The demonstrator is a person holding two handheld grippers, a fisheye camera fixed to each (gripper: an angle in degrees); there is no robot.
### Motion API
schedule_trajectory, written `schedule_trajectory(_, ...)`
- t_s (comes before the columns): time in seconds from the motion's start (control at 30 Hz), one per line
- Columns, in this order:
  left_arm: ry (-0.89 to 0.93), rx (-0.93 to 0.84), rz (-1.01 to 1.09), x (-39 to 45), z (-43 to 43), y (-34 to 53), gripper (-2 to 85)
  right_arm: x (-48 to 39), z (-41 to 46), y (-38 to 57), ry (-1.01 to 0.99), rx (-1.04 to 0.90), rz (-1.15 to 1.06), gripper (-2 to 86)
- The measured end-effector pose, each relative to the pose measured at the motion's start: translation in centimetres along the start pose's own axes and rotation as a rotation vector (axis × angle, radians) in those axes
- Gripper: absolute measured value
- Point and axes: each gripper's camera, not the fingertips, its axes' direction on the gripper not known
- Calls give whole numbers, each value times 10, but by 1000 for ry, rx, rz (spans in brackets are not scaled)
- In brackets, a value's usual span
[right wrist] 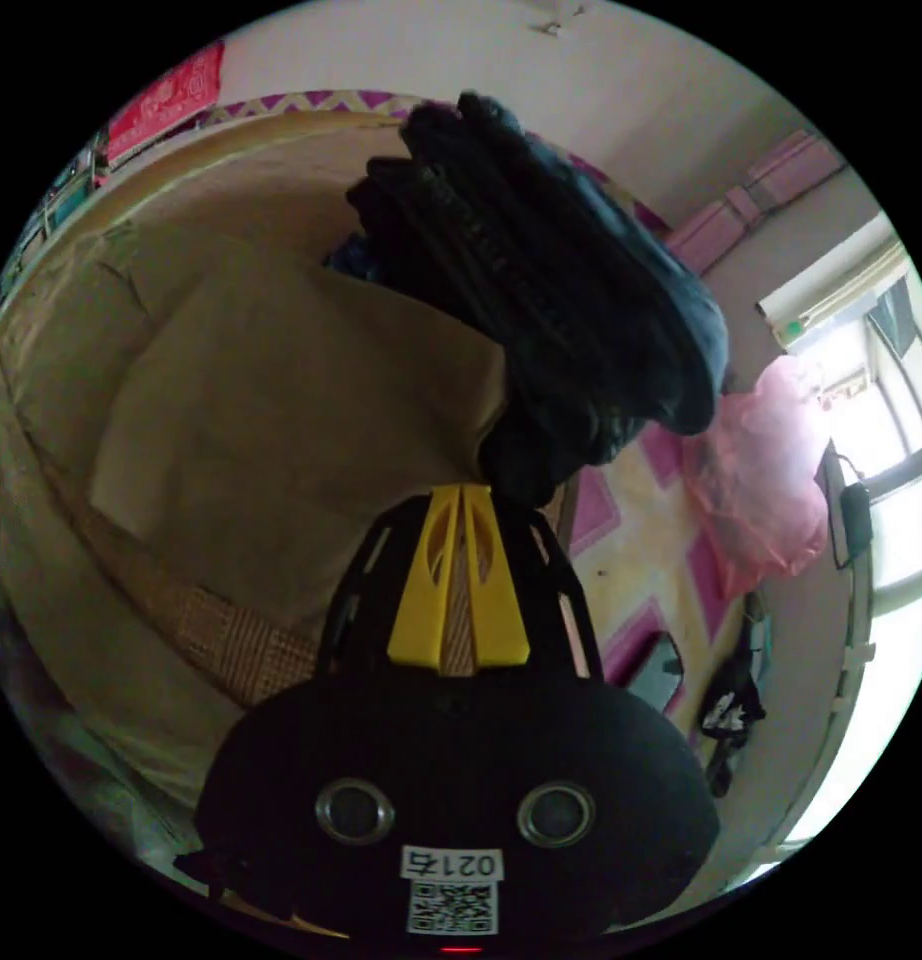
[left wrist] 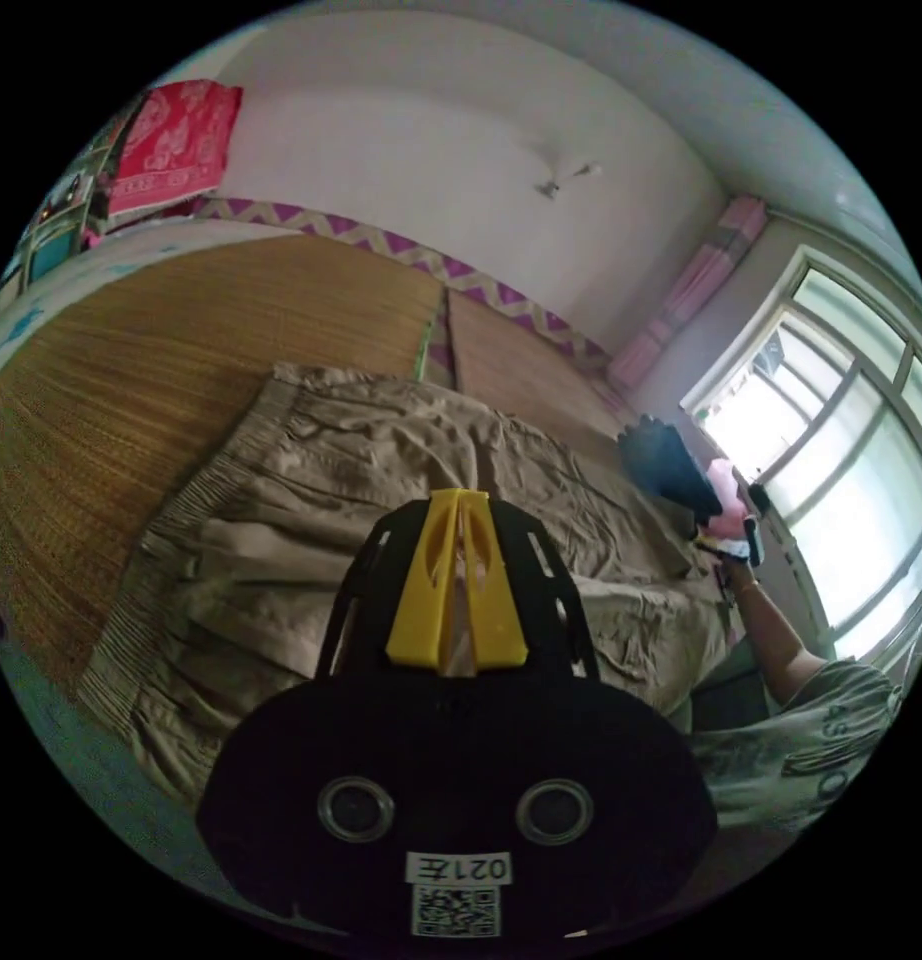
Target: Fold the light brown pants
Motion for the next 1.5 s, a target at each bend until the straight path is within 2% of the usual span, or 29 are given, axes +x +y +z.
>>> schedule_trajectory(0.07, -37, -51, 57, 14, 16, 11, -10, 20, -50, 37, -184, 120, 39, 5)
schedule_trajectory(0.17, -28, -79, 76, 21, 31, 21, -10, 43, -90, 103, -433, 178, 68, 50)
schedule_trajectory(0.3, -42, -87, 89, 26, 46, 26, -10, 71, -94, 182, -474, 103, 180, 99)
schedule_trajectory(0.4, -51, -93, 85, 27, 58, 29, -10, 93, -74, 227, -599, 82, 281, 91)
schedule_trajectory(0.47, -44, -102, 74, 22, 67, 33, -10, 99, -58, 241, -746, 118, 302, 29)
schedule_trajectory(0.53, -25, -113, 57, 16, 72, 34, -10, 105, -53, 242, -748, 112, 331, 14)
schedule_trajectory(0.7, -4, -46, 31, 10, 64, 33, -10, 135, -90, 224, -745, 237, 293, -1)
schedule_trajectory(0.8, -19, -42, 27, 12, 67, 31, -10, 141, -92, 202, -699, 203, 270, -1)
schedule_trajectory(0.9, -25, -58, 18, 12, 71, 27, -10, 133, -57, 190, -631, 31, 242, 1)
schedule_trajectory(0.93, -17, -62, 10, 10, 72, 26, -10, 138, -55, 198, -658, 81, 276, 4)
schedule_trajectory(1.03, 2, -46, 14, 9, 69, 25, -10, 155, -59, 216, -771, 49, 347, 18)
schedule_trajectory(1.1, 14, -48, 40, 16, 65, 24, -10, 153, -83, 223, -683, 70, 315, 36)
schedule_trajectory(1.2, 114, 3, 100, 41, 56, 17, -10, 140, -130, 223, -574, 221, 266, 70)
schedule_trajectory(1.3, 148, 5, 181, 77, 70, 0, -10, 119, -146, 199, -501, 311, 178, 39)
schedule_trajectory(1.4, 136, -13, 209, 98, 102, -20, -10, 102, -124, 164, -398, 233, 118, 5)
schedule_trajectory(1.47, 76, -130, 188, 95, 140, -29, -10, 91, -92, 143, -360, 24, 29, -3)
schedule_trajectory(1.5, 28, -178, 176, 91, 149, -30, -10, 94, -96, 145, -343, 76, 34, -4)
